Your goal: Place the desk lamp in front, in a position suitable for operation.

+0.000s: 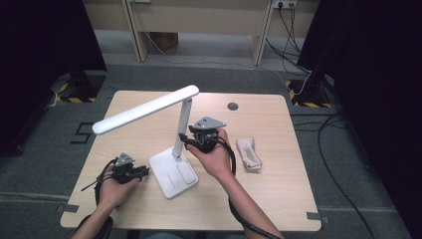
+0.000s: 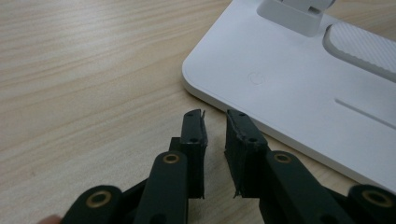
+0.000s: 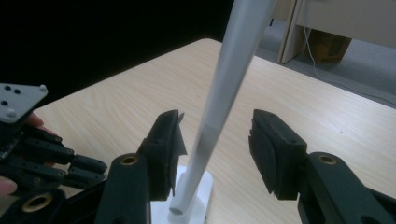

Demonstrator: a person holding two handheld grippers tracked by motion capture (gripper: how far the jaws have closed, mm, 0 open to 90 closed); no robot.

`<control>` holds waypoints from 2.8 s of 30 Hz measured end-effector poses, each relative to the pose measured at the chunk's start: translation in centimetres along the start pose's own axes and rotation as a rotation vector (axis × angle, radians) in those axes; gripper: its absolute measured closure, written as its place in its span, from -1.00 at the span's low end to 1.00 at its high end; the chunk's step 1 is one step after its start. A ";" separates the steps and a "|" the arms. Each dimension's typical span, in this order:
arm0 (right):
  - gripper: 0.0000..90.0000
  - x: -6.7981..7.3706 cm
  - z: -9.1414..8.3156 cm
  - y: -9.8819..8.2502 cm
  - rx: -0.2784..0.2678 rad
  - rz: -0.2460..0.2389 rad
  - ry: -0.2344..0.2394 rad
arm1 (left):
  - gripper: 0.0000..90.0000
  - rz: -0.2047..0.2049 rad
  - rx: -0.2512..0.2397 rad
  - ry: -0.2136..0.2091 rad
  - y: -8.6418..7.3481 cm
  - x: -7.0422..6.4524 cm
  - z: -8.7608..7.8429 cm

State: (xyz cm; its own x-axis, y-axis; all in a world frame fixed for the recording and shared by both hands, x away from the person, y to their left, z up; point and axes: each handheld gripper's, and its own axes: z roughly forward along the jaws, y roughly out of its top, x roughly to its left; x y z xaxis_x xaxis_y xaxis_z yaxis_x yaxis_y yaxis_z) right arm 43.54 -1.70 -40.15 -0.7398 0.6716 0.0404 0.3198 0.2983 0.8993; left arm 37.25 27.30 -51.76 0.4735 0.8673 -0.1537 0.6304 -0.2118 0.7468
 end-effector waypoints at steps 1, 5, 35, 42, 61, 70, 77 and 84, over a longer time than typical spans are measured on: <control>0.21 0.0 0.0 0.1 -0.005 0.005 -0.006 | 0.71 0.001 0.001 0.003 0.1 0.0 0.2; 0.27 0.0 -0.2 0.4 -0.015 0.025 -0.025 | 0.71 0.006 0.003 0.001 0.4 -0.2 0.4; 0.52 -0.4 -3.8 1.4 -0.040 0.035 -0.179 | 0.70 0.080 0.028 0.010 3.2 -1.9 3.6; 0.50 -0.9 -5.4 1.0 -0.026 0.042 -0.201 | 0.70 0.104 0.043 0.000 4.4 -2.8 5.0; 0.34 -2.7 -8.4 -0.2 0.027 0.005 -0.218 | 0.67 0.159 0.065 -0.013 6.6 -4.8 7.7; 0.15 -2.7 -8.4 -0.7 0.021 -0.011 -0.191 | 0.61 0.152 0.051 -0.016 6.2 -4.8 7.4; -0.03 -2.6 -9.6 -1.7 0.016 -0.054 -0.132 | 0.40 0.142 0.016 -0.029 5.5 -4.7 6.7; -0.04 -2.5 -10.9 -2.5 -0.005 -0.053 -0.100 | 0.37 0.140 0.016 -0.032 4.9 -4.8 6.3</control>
State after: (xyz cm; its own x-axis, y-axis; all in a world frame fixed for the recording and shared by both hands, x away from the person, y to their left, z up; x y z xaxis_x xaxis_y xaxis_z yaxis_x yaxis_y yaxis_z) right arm 38.13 -11.51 -37.74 -0.6923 0.7198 -0.0506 0.2789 0.3316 0.9013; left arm 41.92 19.29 -51.41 0.5771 0.8137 -0.0694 0.5661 -0.3373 0.7522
